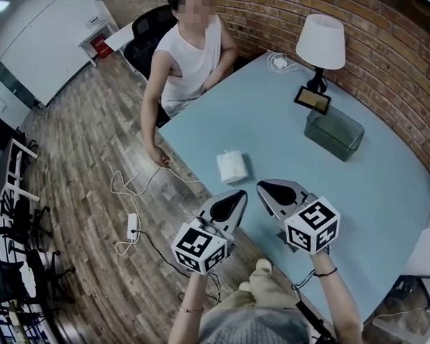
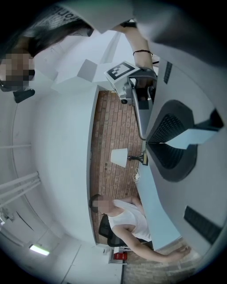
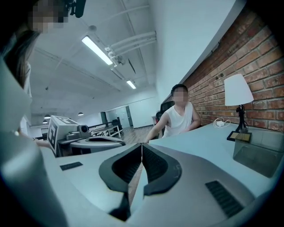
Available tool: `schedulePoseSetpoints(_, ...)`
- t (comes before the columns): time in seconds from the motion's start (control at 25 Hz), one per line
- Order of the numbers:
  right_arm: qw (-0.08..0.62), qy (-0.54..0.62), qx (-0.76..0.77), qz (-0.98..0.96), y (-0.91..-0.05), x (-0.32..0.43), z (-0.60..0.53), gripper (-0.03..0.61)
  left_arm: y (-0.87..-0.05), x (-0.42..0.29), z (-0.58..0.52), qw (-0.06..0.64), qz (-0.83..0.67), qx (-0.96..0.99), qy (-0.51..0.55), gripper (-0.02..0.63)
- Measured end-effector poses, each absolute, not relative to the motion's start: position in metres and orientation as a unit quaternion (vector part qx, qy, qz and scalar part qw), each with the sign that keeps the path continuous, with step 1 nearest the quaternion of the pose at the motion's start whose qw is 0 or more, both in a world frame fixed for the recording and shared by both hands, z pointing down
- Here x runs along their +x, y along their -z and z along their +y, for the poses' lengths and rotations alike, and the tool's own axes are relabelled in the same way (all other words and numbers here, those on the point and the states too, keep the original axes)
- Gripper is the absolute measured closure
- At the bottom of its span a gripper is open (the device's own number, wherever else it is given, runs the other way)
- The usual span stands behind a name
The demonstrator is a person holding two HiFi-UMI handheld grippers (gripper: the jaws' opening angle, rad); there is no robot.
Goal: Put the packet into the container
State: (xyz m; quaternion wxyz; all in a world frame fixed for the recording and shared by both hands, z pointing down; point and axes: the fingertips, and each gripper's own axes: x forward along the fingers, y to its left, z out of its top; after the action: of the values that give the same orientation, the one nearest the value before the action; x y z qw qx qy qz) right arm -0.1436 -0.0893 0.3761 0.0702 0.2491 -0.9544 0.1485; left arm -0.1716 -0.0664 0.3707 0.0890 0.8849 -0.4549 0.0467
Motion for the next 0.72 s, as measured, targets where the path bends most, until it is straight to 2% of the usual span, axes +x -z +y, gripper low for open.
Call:
schedulePoseSetpoints(0.56,0.126,-0.273,0.245,-0.922,-0.436,-0.179,-0.156,0.561,-0.417,-0.214,-0.12,0.136,-0.474,0.867,-0.07,0.603)
schedulePoseSetpoints(0.6,0.132,-0.278,0.245,-0.919,-0.443,-0.183,-0.16,0.557,-0.421,-0.217,-0.123,0.141,-0.475,0.866,-0.068,0.604)
schedulePoseSetpoints(0.68,0.136,-0.295,0.244,-0.914,-0.456,-0.188,-0.166,0.492,-0.428,-0.219,-0.129,0.149,-0.476,0.864,-0.067,0.604)
schedulePoseSetpoints(0.72,0.137,-0.304,0.245,-0.91,-0.462,-0.19,-0.169,0.484,-0.431,-0.219,-0.132,0.151,-0.475,0.864,-0.068,0.603)
